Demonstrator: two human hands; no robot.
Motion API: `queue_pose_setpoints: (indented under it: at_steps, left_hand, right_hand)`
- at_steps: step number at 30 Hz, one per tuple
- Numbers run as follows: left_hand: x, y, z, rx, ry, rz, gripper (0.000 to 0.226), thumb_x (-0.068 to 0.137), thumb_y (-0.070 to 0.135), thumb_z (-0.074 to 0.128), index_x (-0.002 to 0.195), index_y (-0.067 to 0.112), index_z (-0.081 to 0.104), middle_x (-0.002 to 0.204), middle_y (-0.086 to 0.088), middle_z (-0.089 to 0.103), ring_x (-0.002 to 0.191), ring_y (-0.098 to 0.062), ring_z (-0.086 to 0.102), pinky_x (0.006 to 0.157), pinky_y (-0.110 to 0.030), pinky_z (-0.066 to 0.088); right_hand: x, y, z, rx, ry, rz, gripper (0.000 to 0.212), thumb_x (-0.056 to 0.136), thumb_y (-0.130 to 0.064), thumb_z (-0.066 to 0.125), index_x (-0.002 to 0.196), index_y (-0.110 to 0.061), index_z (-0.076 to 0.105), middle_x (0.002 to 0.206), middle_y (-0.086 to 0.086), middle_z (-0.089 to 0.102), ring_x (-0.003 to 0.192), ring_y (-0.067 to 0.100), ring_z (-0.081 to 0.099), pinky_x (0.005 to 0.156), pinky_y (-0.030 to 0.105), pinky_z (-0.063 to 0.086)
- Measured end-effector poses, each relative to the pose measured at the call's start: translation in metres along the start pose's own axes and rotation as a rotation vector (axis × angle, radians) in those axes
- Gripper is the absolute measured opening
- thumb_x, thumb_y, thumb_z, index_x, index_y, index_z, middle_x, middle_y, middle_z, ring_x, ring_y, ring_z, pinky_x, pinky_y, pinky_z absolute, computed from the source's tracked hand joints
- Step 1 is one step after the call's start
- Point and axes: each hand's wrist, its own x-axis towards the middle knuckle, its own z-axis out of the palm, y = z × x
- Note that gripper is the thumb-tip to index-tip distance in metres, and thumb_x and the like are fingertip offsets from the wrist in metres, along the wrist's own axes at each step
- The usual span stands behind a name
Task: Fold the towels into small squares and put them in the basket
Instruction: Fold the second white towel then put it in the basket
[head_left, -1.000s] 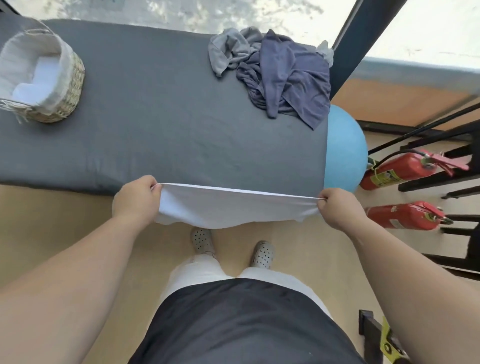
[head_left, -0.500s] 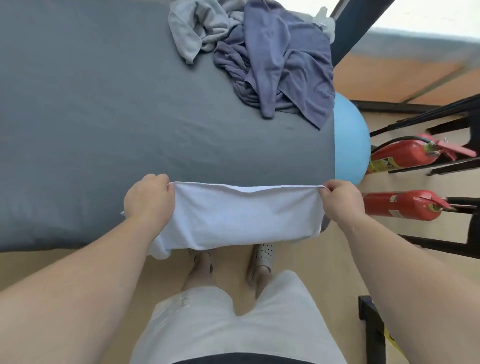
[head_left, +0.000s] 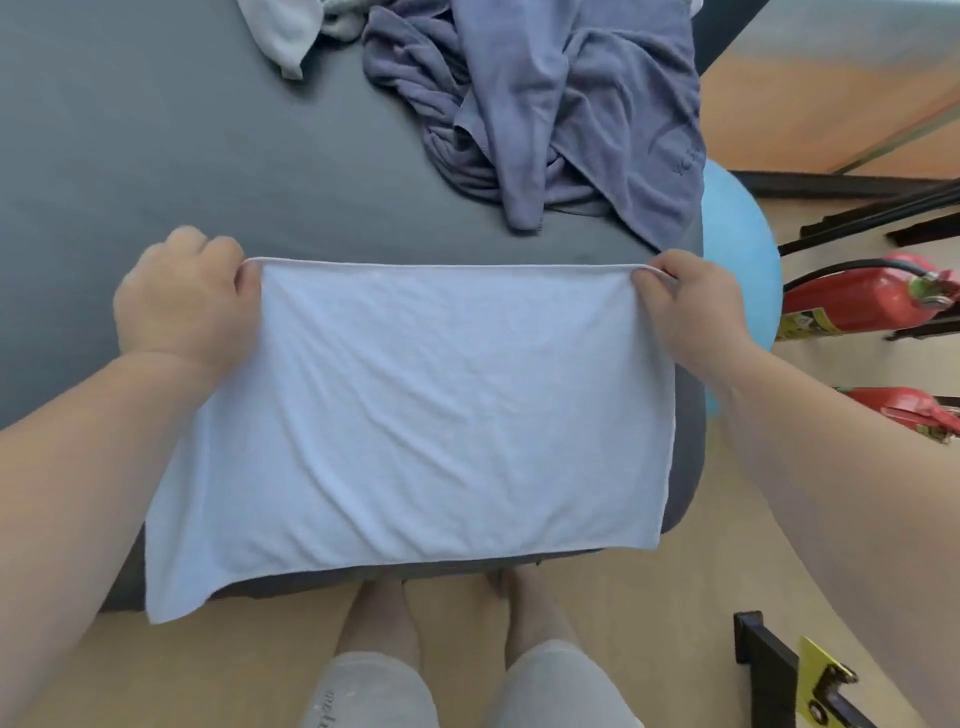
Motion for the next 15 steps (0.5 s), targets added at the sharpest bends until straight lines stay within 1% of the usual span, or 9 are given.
queue_pose_setpoints:
  at_steps: [2,4,5,7,9,10,11,13,15]
  left_hand:
    - [0.015,-0.001,0.0,-0.003,0.057,0.013,0.028,0.099,0.024,0.05,0.089,-0.001,0.058,0.092,-0.024,0.047,0.083,-0.043,0.049,0.064,-0.048,0.037]
    - [0.023,0.004,-0.001,-0.014,0.093,0.022,0.023,0.095,0.026,0.053,0.101,0.004,0.058,0.103,-0.025,0.048,0.095,-0.047,0.048,0.076,-0.055,0.04]
    - [0.021,0.01,-0.002,-0.027,0.088,0.026,0.026,0.095,0.028,0.053,0.111,0.009,0.055,0.114,-0.025,0.048,0.104,-0.047,0.046,0.086,-0.058,0.038]
    - [0.005,0.029,-0.002,-0.098,0.053,0.022,0.041,0.095,0.033,0.054,0.13,0.015,0.046,0.137,-0.021,0.041,0.125,-0.046,0.038,0.102,-0.061,0.028]
    - [-0.025,0.061,-0.004,-0.166,0.03,0.047,0.055,0.095,0.041,0.052,0.144,0.017,0.04,0.153,-0.017,0.032,0.141,-0.044,0.026,0.112,-0.061,0.017]
    - [-0.044,0.08,-0.003,-0.182,0.004,0.092,0.061,0.096,0.046,0.048,0.148,0.017,0.037,0.158,-0.015,0.028,0.147,-0.041,0.019,0.115,-0.062,0.012]
    - [-0.062,0.098,-0.001,-0.185,-0.034,0.146,0.065,0.095,0.05,0.044,0.151,0.019,0.034,0.161,-0.013,0.023,0.15,-0.038,0.014,0.116,-0.063,0.007]
    - [-0.092,0.127,0.01,-0.16,-0.124,0.229,0.069,0.095,0.055,0.036,0.156,0.023,0.027,0.166,-0.009,0.013,0.153,-0.034,0.004,0.117,-0.064,0.002]
    - [-0.113,0.144,0.026,-0.121,-0.202,0.254,0.073,0.095,0.06,0.03,0.159,0.027,0.016,0.168,-0.005,0.001,0.154,-0.031,-0.004,0.117,-0.067,0.0]
  right_hand:
    - [0.012,-0.006,0.0,0.065,0.033,-0.009,0.018,0.097,-0.033,0.056,0.093,-0.018,0.065,0.087,-0.002,0.063,0.087,0.021,0.055,0.071,0.029,0.036]
    - [0.019,-0.009,0.001,0.132,0.065,0.019,0.018,0.094,-0.033,0.059,0.106,-0.022,0.065,0.097,-0.007,0.062,0.093,0.014,0.055,0.074,0.023,0.038]
    - [0.02,-0.009,0.002,0.163,0.086,0.037,0.027,0.092,-0.034,0.061,0.117,-0.024,0.062,0.104,-0.008,0.059,0.096,0.011,0.054,0.078,0.02,0.038]
    - [0.014,-0.01,0.004,0.159,0.176,0.03,0.046,0.091,-0.038,0.064,0.134,-0.025,0.053,0.117,-0.003,0.053,0.103,0.012,0.051,0.089,0.02,0.038]
    - [-0.007,-0.01,0.009,0.042,0.274,-0.048,0.056,0.091,-0.043,0.06,0.141,-0.02,0.048,0.131,0.005,0.051,0.117,0.021,0.049,0.101,0.03,0.037]
    - [-0.024,-0.011,0.015,-0.018,0.278,-0.107,0.058,0.093,-0.044,0.057,0.143,-0.018,0.047,0.138,0.008,0.049,0.126,0.025,0.047,0.107,0.037,0.036]
    - [-0.043,-0.014,0.023,-0.065,0.248,-0.167,0.059,0.095,-0.044,0.054,0.146,-0.016,0.045,0.147,0.011,0.044,0.135,0.029,0.041,0.113,0.043,0.032]
    - [-0.084,-0.019,0.044,-0.157,0.154,-0.278,0.063,0.099,-0.047,0.047,0.152,-0.016,0.039,0.161,0.013,0.028,0.15,0.033,0.024,0.121,0.049,0.018]
    - [-0.112,-0.02,0.065,-0.235,0.076,-0.358,0.069,0.1,-0.052,0.042,0.157,-0.015,0.03,0.167,0.014,0.014,0.155,0.034,0.008,0.124,0.054,0.007]
